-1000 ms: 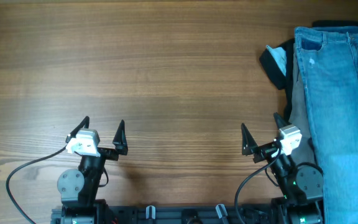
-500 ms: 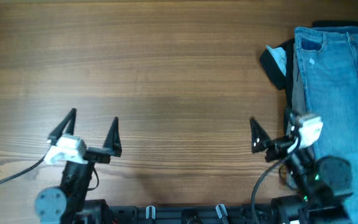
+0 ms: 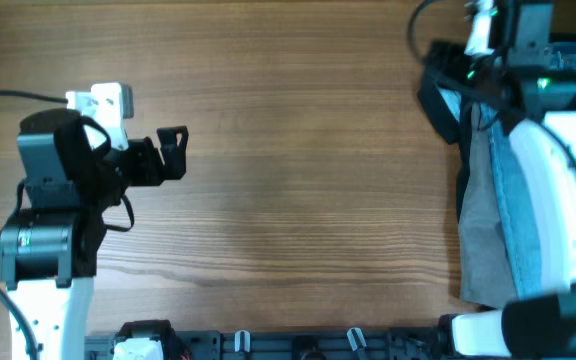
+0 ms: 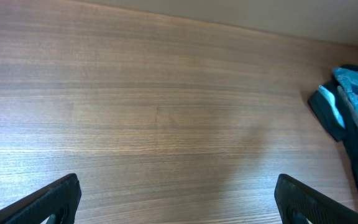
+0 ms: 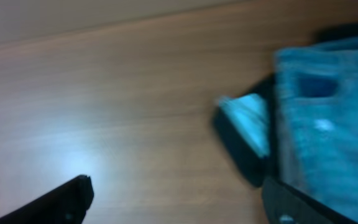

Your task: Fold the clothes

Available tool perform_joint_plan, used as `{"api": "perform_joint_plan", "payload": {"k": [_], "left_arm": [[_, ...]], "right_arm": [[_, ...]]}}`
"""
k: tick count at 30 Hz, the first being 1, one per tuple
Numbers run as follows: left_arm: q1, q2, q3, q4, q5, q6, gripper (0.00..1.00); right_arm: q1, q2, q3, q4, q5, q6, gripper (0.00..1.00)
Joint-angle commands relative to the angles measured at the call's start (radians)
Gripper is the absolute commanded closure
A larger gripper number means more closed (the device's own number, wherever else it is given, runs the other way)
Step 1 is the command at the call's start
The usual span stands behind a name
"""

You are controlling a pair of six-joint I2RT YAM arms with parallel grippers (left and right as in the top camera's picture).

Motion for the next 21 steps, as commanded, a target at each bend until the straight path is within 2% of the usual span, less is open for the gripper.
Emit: {"api": "perform_joint_plan", "payload": {"k": [1,4,6,10,13,16,18,19,21], "left_arm": [[-0.005,0.056,0.021,0.005,0.023,0.022,0.00],[-0.005,0.089,0.021,0.007,0.023,0.023,0.00],[-0.005,0.114,0.021,0.009,0.023,0.023,0.00],[-0.005,0.161,0.021,0.009,0.023,0.022,0.00],[-0.005,0.192,0.021,0.009,0.023,0.022,0.00],[-0.005,0.211,0.021,0.006,0.023,0.018,0.00],[-0.005,0.212,0.021,0.005,0.023,0.018,0.00],[-0.005,0.212,0.021,0.005,0.023,0.018,0.00],[-0.005,0.212,0.021,0.005,0.023,0.018,0.00]], "right_arm": [[-0.135,0.169,0.018,0.105,0.089,0.092,0.22],[-0.225,0.311,0.018,0.242,-0.013,0.089,0.27],[-0.256,0.415,0.018,0.335,-0.082,0.035,0.27],[-0.251,0.542,0.017,0.452,-0.137,-0.140,0.22],[-0.248,0.579,0.017,0.484,-0.164,-0.174,0.25],[-0.248,0.624,0.017,0.483,-0.136,-0.179,0.36],[-0.250,0.637,0.017,0.477,-0.075,-0.131,0.59],[-0.255,0.631,0.017,0.480,-0.070,-0.114,0.67],[-0.267,0.618,0.018,0.485,-0.085,-0.090,0.74]]}}
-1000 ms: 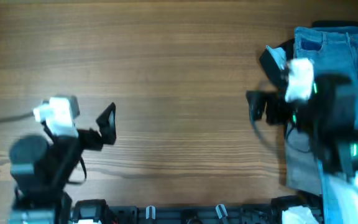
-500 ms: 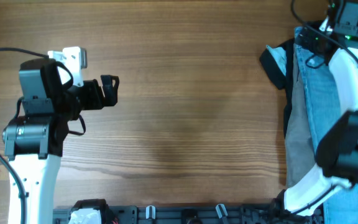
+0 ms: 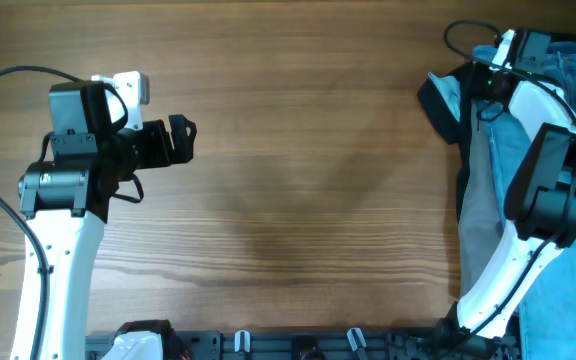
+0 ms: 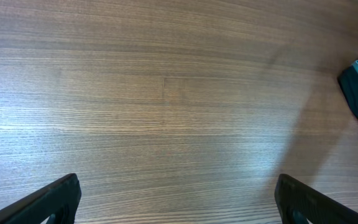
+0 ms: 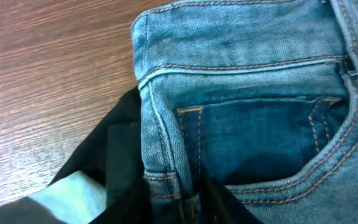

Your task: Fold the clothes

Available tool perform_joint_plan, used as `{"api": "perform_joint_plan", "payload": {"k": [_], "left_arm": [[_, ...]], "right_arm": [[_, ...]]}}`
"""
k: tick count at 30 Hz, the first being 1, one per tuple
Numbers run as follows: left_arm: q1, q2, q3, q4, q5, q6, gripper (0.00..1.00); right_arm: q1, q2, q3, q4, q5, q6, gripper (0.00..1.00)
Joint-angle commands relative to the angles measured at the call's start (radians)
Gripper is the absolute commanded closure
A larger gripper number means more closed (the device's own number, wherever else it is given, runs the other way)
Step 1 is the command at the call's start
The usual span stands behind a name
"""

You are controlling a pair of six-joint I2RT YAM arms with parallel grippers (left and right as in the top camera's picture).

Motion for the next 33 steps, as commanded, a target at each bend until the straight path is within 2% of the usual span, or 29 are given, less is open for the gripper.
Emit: {"api": "perform_joint_plan", "payload": {"k": [1,3,5,6,7,9,10,11,12,14,15,16,17,19,22,25,26,27,28,29,30,32,33], "left_arm": [[-0.005,0.004,0.016,-0.002,0.020,0.015,0.00],[-0.005,0.004,0.016,-0.002,0.020,0.015,0.00],[-0.005,0.004,0.016,-0.002,0.020,0.015,0.00],[-0.005,0.003,0.016,-0.001,0.020,0.015,0.00],[-0.005,0.003,0.016,-0.001,0.020,0.015,0.00],[-0.005,0.003,0.016,-0.001,0.020,0.015,0.00],[-0.005,0.003,0.016,-0.001,0.020,0.015,0.00],[-0.005,0.003,0.016,-0.002,0.020,0.015,0.00],[-0.005,0.003,0.016,-0.008,0.020,0.016,0.00],[-0.005,0.003,0.016,-0.014,0.020,0.016,0.00],[-0.005,0.003,0.016,-0.015,0.020,0.016,0.00],[-0.005,0.003,0.016,-0.014,0.019,0.016,0.00],[-0.005,0.003,0.016,-0.014,0.019,0.016,0.00],[-0.005,0.004,0.016,-0.011,0.019,0.016,0.00],[-0.005,0.003,0.016,-0.009,0.020,0.016,0.00],[-0.005,0.004,0.016,-0.008,0.019,0.016,0.00],[-0.005,0.004,0.016,-0.009,0.020,0.016,0.00],[-0.005,0.004,0.016,-0.009,0.019,0.016,0.00],[-0.005,0.004,0.016,-0.009,0.020,0.016,0.00],[-0.005,0.004,0.016,-0.009,0.020,0.016,0.00],[-0.005,0.003,0.016,-0.009,0.020,0.016,0.00],[-0.005,0.004,0.016,-0.009,0.020,0.016,0.00],[-0.005,0.004,0.016,-0.009,0.020,0.016,0.00]], "right_arm": [[-0.019,-0.001,0.014,0.002,-0.028,0.043,0.81],[-0.045,-0.032,0.014,0.002,-0.048,0.045,0.96],[-0.068,-0.072,0.014,-0.005,-0.050,0.075,0.96],[-0.099,-0.143,0.014,-0.005,-0.113,0.071,0.93],[-0.111,-0.175,0.014,-0.005,-0.140,0.068,0.86],[-0.132,-0.245,0.014,-0.013,-0.200,0.068,0.64],[-0.134,-0.274,0.014,-0.025,-0.204,0.060,0.63],[-0.132,-0.275,0.014,-0.039,-0.204,0.046,0.91],[-0.132,-0.268,0.013,-0.064,-0.204,0.044,0.96],[-0.132,-0.257,0.006,-0.072,-0.205,0.043,0.95],[-0.127,-0.249,0.000,-0.074,-0.209,0.040,0.84],[-0.119,-0.237,-0.001,-0.087,-0.230,0.005,0.64],[-0.100,-0.214,-0.002,-0.102,-0.252,-0.059,0.50],[-0.063,-0.163,-0.003,-0.098,-0.230,-0.093,0.40],[-0.003,-0.049,-0.003,-0.067,-0.047,-0.060,0.39],[-0.006,-0.012,-0.003,-0.048,-0.032,-0.011,0.46],[-0.016,-0.009,-0.003,-0.038,-0.021,0.026,0.62],[-0.024,-0.009,-0.003,-0.034,-0.021,0.055,0.65],[-0.032,-0.009,-0.003,-0.031,-0.023,0.082,0.61],[-0.043,-0.009,-0.003,-0.032,-0.023,0.095,0.63],[-0.049,-0.007,-0.003,-0.038,-0.023,0.092,0.68],[-0.051,-0.005,-0.003,-0.044,-0.022,0.065,0.86],[-0.053,-0.005,-0.003,-0.044,-0.021,0.066,0.91]]}}
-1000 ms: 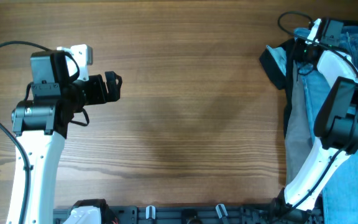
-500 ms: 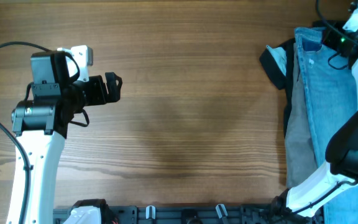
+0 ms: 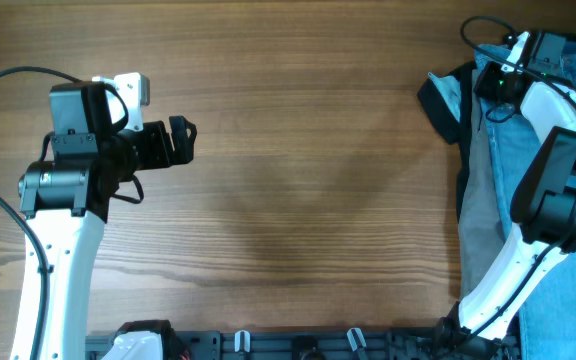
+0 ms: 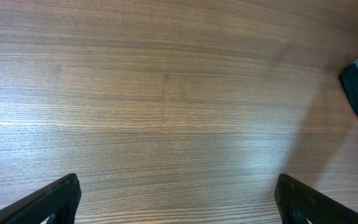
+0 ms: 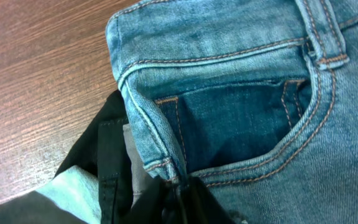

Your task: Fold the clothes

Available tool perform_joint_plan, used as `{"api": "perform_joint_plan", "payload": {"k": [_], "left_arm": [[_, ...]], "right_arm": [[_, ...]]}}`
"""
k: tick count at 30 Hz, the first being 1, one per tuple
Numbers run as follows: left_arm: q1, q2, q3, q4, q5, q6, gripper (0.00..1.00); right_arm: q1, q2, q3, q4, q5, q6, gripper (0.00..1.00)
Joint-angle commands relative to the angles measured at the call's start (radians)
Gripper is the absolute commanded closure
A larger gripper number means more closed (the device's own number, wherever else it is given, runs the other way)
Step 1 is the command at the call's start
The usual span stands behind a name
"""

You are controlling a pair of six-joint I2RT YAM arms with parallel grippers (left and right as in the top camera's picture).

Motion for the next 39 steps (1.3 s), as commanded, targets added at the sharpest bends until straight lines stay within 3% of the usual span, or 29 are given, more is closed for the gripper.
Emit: {"api": "perform_joint_plan", "payload": {"k": [1,3,5,6,7,14,19,21,24,29,30,32,34,39], "left_arm": [[-0.005,0.002,0.016,0.002,0.020,0.016,0.00],[-0.005,0.002,0.016,0.002,0.020,0.016,0.00],[-0.005,0.002,0.016,0.002,0.020,0.016,0.00],[-0.005,0.002,0.016,0.002,0.020,0.016,0.00],[-0.005,0.002,0.016,0.002,0.020,0.016,0.00],[-0.005,-0.009,0.019,-0.004,0.047,0.014,0.00],[-0.004,-0.128,0.063,-0.004,0.041,0.013,0.00],[0.003,-0.204,0.087,-0.003,-0.007,0.013,0.00],[0.047,-0.320,0.133,-0.004,-0.061,0.007,0.00],[0.137,-0.459,0.244,-0.003,-0.184,-0.060,0.00],[0.143,-0.465,0.260,-0.005,-0.187,-0.059,0.00],[0.148,-0.466,0.298,-0.008,-0.190,-0.059,0.00],[0.148,-0.466,0.346,-0.008,-0.213,-0.059,0.00],[0.148,-0.385,0.352,-0.080,-0.180,-0.059,0.00]], "right_arm": [[-0.014,0.015,-0.004,-0.005,0.028,0.002,0.95],[-0.029,0.012,-0.004,0.000,-0.026,0.001,0.95],[-0.038,0.012,-0.004,0.015,-0.080,0.002,0.74],[-0.038,0.012,-0.004,0.019,-0.081,0.005,0.92],[-0.042,0.004,0.004,0.004,-0.079,0.005,0.96],[-0.170,-0.322,0.036,-0.061,-0.190,0.055,0.96],[-0.126,-0.581,0.054,-0.016,-0.383,0.027,0.96],[-0.039,-0.657,0.107,0.021,-0.454,0.062,0.96],[0.238,-0.705,0.195,0.029,-0.455,0.061,0.96],[0.882,-0.572,0.201,-0.058,-0.375,0.001,0.94],[0.976,-0.526,0.201,-0.076,-0.374,0.000,0.83],[1.128,-0.432,0.201,-0.113,-0.268,-0.024,0.02],[1.159,-0.418,0.204,-0.155,-0.005,-0.021,0.01],[0.912,-0.605,0.211,-0.224,0.019,0.142,0.01]]}}
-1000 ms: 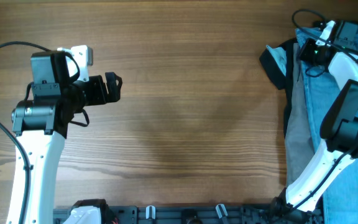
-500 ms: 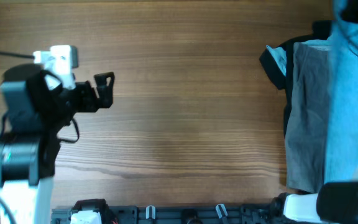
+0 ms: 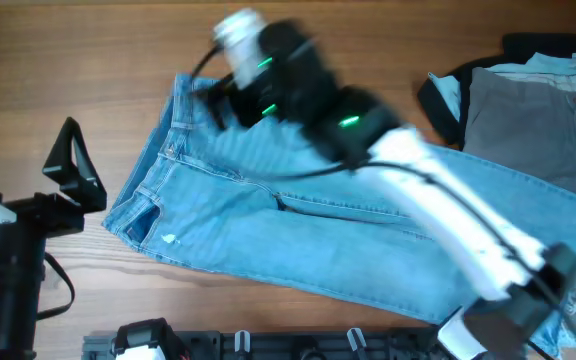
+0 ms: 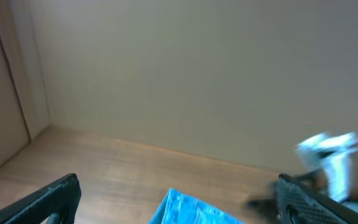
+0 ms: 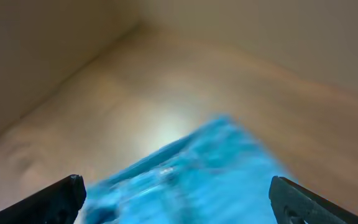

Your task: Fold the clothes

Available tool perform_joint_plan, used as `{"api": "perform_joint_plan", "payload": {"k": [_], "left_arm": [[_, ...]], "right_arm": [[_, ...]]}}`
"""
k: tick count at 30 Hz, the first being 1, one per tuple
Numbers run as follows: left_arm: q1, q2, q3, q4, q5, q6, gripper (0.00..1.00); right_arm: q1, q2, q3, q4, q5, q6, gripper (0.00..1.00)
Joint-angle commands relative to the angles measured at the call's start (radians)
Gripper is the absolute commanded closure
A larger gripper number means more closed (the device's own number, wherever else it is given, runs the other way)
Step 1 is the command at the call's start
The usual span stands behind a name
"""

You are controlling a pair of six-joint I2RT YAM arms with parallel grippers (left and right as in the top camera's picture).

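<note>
Blue jeans (image 3: 348, 220) lie spread across the table, waist at the upper left and legs running to the right edge. My right gripper (image 3: 213, 100) hovers over the waistband, blurred. In the right wrist view that gripper (image 5: 176, 186) is open, with blurred jeans (image 5: 197, 177) below it. My left gripper (image 3: 73, 165) is at the lower left, just left of the jeans. In its wrist view the left gripper (image 4: 178, 190) is open with nothing in it, and the jeans' corner (image 4: 191, 208) shows between the fingers.
A pile stays at the upper right: grey shorts (image 3: 528, 110) over a black garment (image 3: 438, 100) with a pale blue piece. The right arm (image 3: 438, 200) stretches diagonally over the jeans. The table's front rail (image 3: 298, 345) runs along the bottom.
The jeans have gone from the pile at the far right to lying spread across the table. My right gripper has let go and stands open. My left arm has moved to the lower left.
My right gripper was open beside the pile at the right. Then it was down on the jeans' waistband, then shut on its corner. Now the jeans lie across the table with the waist at the left, released. The left arm stayed open throughout.
</note>
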Motion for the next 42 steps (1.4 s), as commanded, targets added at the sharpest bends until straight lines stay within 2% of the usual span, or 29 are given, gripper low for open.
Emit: {"api": "perform_joint_plan", "payload": {"k": [1,5,9,11,12,13,15,16,21,22,24,25,28,29,31,32,33,35,37,40,42], "left_arm": [[0.006,0.137,0.007,-0.078,0.030,-0.016,0.00],[-0.014,0.429,0.000,-0.152,0.150,0.039,0.01],[-0.046,0.795,0.000,-0.061,0.197,0.036,0.00],[-0.056,0.950,0.000,-0.014,0.237,0.037,0.18],[-0.064,1.044,0.000,0.001,0.238,0.040,0.39],[-0.071,1.121,0.000,0.018,0.239,0.039,0.53],[-0.080,1.234,0.000,0.054,0.239,0.040,0.91],[-0.086,1.287,0.000,0.072,0.238,0.040,0.96],[-0.095,1.449,0.000,0.136,0.207,0.045,0.96],[-0.089,1.470,0.000,0.135,0.123,0.000,0.96],[-0.030,1.518,-0.005,0.108,-0.167,-0.227,0.96],[0.060,1.522,-0.027,0.109,-0.186,-0.250,0.96],[0.268,1.522,-0.032,0.093,-0.184,-0.249,0.96],[0.338,1.521,-0.031,0.092,-0.147,-0.249,0.96],[0.451,1.511,-0.031,0.099,0.064,-0.163,0.96],[0.494,1.487,-0.031,0.093,0.045,-0.154,0.96],[0.514,1.466,-0.031,0.088,-0.003,-0.165,0.96],[0.576,1.410,-0.031,0.070,-0.082,-0.264,0.96],[0.660,1.355,-0.031,0.042,-0.081,-0.353,0.96],[0.788,1.308,-0.031,0.021,-0.090,-0.377,0.96],[0.843,1.281,-0.031,0.035,0.014,-0.379,0.96]], "right_arm": [[-0.180,-0.180,0.027,-0.080,0.002,0.085,0.02],[-0.336,-0.264,0.027,-0.268,-0.019,0.085,0.02],[-0.415,-0.255,0.027,-0.453,-0.013,0.084,0.01],[-0.436,-0.241,0.027,-0.496,-0.003,0.084,0.01],[-0.443,-0.229,0.027,-0.509,-0.003,0.084,0.00],[-0.443,-0.219,0.027,-0.515,-0.003,0.084,0.00],[-0.444,-0.195,0.027,-0.520,-0.003,0.085,0.01],[-0.445,-0.183,0.027,-0.528,-0.003,0.098,0.00],[-0.446,-0.098,0.027,-0.570,-0.003,0.112,0.00],[-0.446,-0.081,0.027,-0.580,-0.003,0.121,0.00],[-0.446,-0.053,0.027,-0.590,0.014,0.124,0.00],[-0.446,-0.048,0.027,-0.594,0.043,0.122,0.01],[-0.446,-0.048,0.027,-0.607,0.099,0.113,0.00],[-0.446,-0.048,0.027,-0.607,0.099,0.099,0.00],[-0.446,-0.048,0.027,-0.602,0.108,0.100,0.00],[-0.446,-0.048,0.027,-0.597,0.110,0.100,0.00],[-0.446,-0.048,0.027,-0.594,0.109,0.100,0.00],[-0.446,-0.047,0.027,-0.602,0.110,0.095,0.00],[-0.446,-0.039,0.026,-0.621,0.111,0.073,0.00],[-0.446,-0.011,0.025,-0.658,0.121,0.074,0.00],[-0.446,0.020,0.024,-0.669,0.121,0.078,0.00]]}}
